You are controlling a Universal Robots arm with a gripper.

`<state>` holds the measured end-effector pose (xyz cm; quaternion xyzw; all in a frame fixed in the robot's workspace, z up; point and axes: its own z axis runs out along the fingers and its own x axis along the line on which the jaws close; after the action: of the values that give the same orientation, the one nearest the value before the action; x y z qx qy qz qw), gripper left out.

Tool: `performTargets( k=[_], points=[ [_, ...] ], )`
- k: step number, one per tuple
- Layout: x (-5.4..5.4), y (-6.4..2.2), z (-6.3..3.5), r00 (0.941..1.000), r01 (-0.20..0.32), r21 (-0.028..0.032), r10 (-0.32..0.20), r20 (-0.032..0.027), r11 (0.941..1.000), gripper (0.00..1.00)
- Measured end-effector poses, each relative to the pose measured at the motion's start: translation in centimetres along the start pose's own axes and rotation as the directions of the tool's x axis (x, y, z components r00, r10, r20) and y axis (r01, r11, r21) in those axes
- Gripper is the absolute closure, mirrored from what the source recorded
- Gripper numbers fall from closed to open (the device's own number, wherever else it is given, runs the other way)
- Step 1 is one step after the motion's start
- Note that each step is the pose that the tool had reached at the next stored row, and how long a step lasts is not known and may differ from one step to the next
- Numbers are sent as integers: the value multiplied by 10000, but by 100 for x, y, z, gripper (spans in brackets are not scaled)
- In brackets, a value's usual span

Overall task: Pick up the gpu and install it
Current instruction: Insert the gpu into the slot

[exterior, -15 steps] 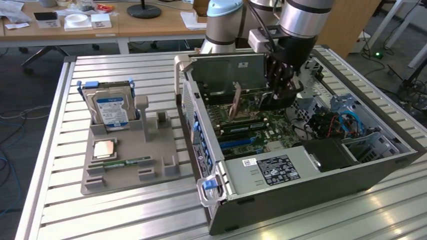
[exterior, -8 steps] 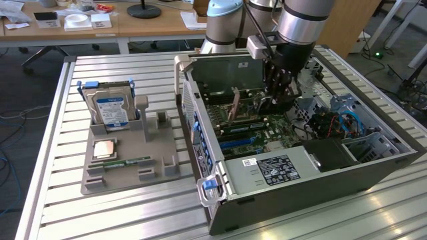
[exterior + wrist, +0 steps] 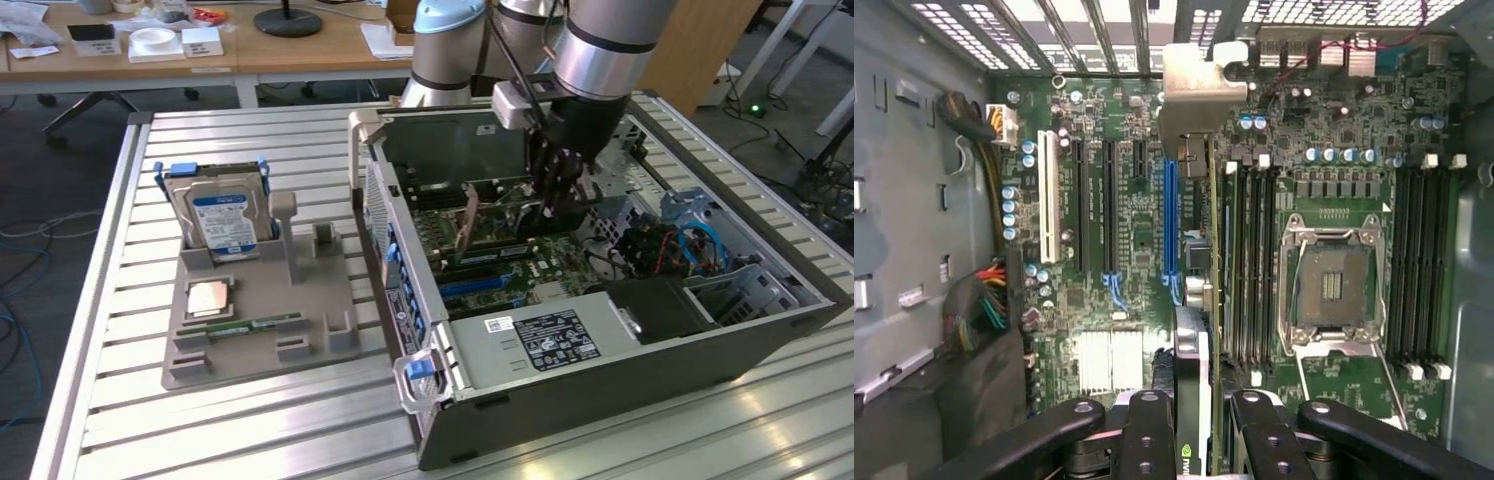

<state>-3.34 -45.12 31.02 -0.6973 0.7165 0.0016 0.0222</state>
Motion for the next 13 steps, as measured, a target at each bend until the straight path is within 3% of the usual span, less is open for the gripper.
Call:
performTargets(
  k=[13],
  points=[
    [19,78,108,10000,-6,-2,6,-3,10000,73]
  ],
)
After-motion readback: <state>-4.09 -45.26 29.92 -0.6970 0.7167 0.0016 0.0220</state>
